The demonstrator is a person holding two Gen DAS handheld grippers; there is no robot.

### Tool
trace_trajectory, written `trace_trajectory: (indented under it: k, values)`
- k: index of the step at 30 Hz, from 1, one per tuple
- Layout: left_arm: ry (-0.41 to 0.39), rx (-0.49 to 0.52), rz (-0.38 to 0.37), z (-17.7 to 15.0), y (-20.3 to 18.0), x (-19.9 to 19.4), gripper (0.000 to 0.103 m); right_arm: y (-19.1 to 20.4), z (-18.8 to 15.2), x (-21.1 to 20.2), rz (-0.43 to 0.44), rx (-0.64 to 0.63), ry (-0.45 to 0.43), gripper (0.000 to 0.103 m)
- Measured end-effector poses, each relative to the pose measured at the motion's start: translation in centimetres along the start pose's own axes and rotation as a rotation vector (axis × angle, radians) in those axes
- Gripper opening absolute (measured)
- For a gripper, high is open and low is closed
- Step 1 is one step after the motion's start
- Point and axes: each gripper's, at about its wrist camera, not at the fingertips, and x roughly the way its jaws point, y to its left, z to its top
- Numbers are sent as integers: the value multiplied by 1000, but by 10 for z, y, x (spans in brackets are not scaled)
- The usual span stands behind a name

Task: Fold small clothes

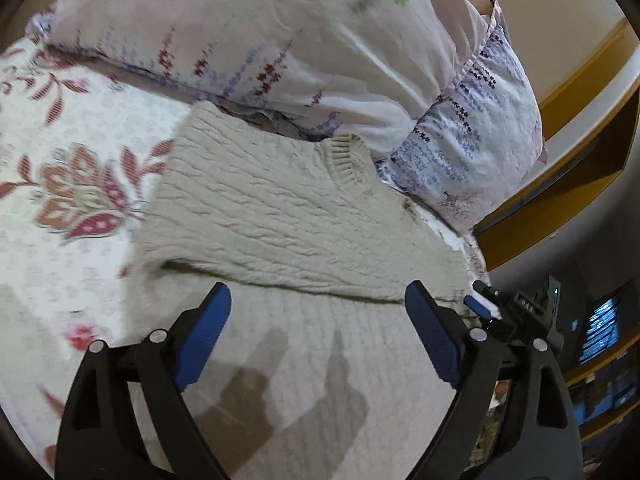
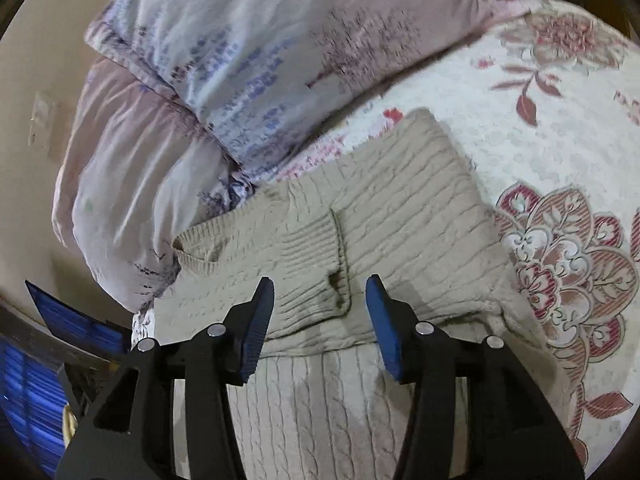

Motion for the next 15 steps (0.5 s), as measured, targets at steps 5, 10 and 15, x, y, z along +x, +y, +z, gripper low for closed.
trace_trajectory:
  k: [5,10,15]
  values:
    - [21,0,31,-7,9,-6,88,9,-3,23,-28,-30,47,29]
    - [39,-1,46,-12,14,-4,88,25,-7,5,-16,-110,-33,7]
    - [49,7,48,-15,15,-2,88,33,-19,-9,-65,-158,-59,7]
